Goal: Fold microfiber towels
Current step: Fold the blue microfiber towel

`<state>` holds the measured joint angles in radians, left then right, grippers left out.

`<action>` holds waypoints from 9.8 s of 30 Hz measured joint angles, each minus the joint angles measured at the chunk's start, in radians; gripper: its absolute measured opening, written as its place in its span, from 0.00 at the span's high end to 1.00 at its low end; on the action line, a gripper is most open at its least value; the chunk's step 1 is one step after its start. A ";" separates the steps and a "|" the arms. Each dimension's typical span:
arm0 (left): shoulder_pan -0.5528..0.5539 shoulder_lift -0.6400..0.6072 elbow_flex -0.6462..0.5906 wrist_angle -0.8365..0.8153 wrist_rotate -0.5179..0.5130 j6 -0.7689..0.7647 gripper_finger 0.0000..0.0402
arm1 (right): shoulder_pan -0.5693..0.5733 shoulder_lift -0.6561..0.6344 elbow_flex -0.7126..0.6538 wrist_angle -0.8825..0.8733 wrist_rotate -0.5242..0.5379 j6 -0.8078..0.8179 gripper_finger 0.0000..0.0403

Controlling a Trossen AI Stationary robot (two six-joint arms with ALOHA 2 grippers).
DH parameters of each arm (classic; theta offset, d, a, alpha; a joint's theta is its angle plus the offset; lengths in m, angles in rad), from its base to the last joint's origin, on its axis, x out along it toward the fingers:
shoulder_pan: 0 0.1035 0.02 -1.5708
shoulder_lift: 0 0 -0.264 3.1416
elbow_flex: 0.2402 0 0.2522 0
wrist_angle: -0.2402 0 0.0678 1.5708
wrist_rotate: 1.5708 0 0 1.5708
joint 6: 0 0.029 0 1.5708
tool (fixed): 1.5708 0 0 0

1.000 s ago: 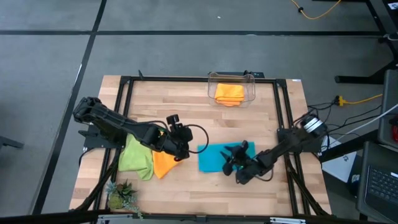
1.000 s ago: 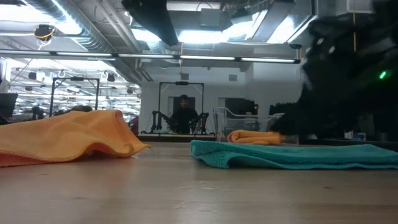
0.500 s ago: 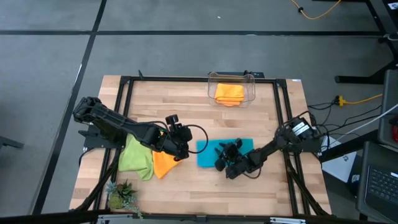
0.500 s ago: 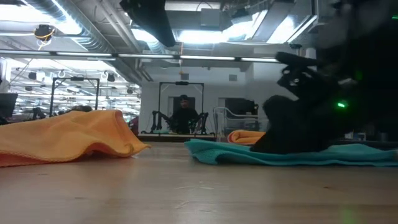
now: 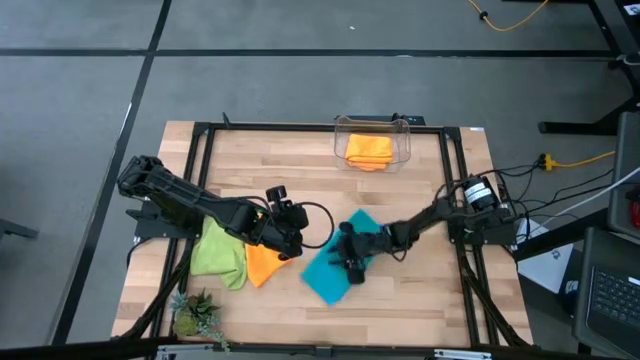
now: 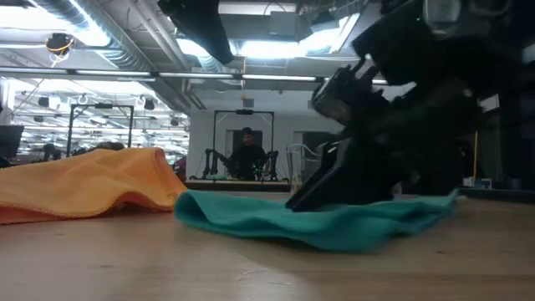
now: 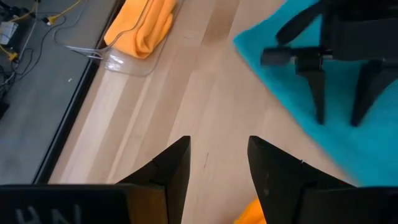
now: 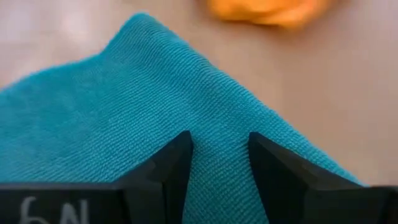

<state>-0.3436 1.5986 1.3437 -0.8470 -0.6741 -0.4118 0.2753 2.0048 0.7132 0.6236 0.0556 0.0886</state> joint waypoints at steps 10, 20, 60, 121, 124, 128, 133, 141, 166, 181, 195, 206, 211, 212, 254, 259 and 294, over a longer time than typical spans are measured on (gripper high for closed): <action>-0.006 0.000 0.000 -0.007 0.007 0.000 0.62 | -0.248 0.008 0.019 -0.019 -0.552 -0.047 0.63; -0.010 0.000 0.000 -0.009 0.007 -0.006 0.62 | -0.264 -0.124 0.079 -0.128 -0.436 0.046 0.67; -0.009 0.000 0.000 -0.006 0.007 -0.025 0.62 | 0.103 0.095 0.106 -0.130 0.661 0.458 0.67; -0.224 0.253 -0.225 0.932 0.373 0.202 0.42 | 0.348 -0.363 0.100 -0.507 0.081 0.202 0.55; -0.231 0.268 -0.225 0.933 0.375 0.241 0.41 | 0.348 -0.358 0.101 -0.486 0.081 0.195 0.45; -0.227 0.290 -0.225 0.939 0.387 0.265 0.42 | 0.347 -0.358 0.101 -0.481 0.082 0.144 0.36; -0.215 0.352 -0.225 0.940 0.387 0.266 0.41 | 0.348 -0.310 0.101 -0.450 0.082 0.114 0.34; -0.211 0.394 -0.225 0.896 0.380 0.265 0.41 | 0.347 -0.180 0.101 -0.446 0.160 0.063 0.35; -0.186 0.422 -0.219 0.780 0.391 0.261 0.46 | 0.341 -0.121 0.103 -0.439 0.177 0.092 0.38; -0.179 0.427 -0.224 0.773 0.390 0.267 0.68 | 0.338 -0.119 0.102 -0.445 0.191 0.090 0.75; -0.199 0.431 -0.228 0.863 0.369 0.268 0.99 | 0.336 -0.119 0.099 -0.417 0.223 0.090 0.98; -0.242 0.439 -0.120 0.768 0.393 0.262 1.00 | 0.378 -0.173 0.157 -0.454 0.245 0.154 0.99; -0.272 0.439 0.005 0.585 0.326 0.258 1.00 | 0.414 -0.181 0.230 -0.595 0.335 0.221 0.99; -0.278 0.439 0.032 0.547 0.305 0.258 1.00 | 0.421 -0.183 0.252 -0.617 0.349 0.224 0.99; -0.021 0.432 0.098 -0.003 -0.003 0.317 1.00 | 0.116 -0.126 0.358 -1.000 0.802 0.037 0.99; 0.010 0.432 0.075 0.039 0.039 0.318 1.00 | 0.084 -0.126 0.307 -0.895 0.782 -0.012 0.99; -0.031 0.432 0.204 -0.287 -0.117 -0.005 0.60 | 0.126 -0.258 0.282 -0.899 0.891 0.064 0.58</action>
<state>-0.3748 2.0304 1.5474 -1.1337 -0.7906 -0.4172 0.4012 1.7469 0.9948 -0.2759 0.9466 0.1527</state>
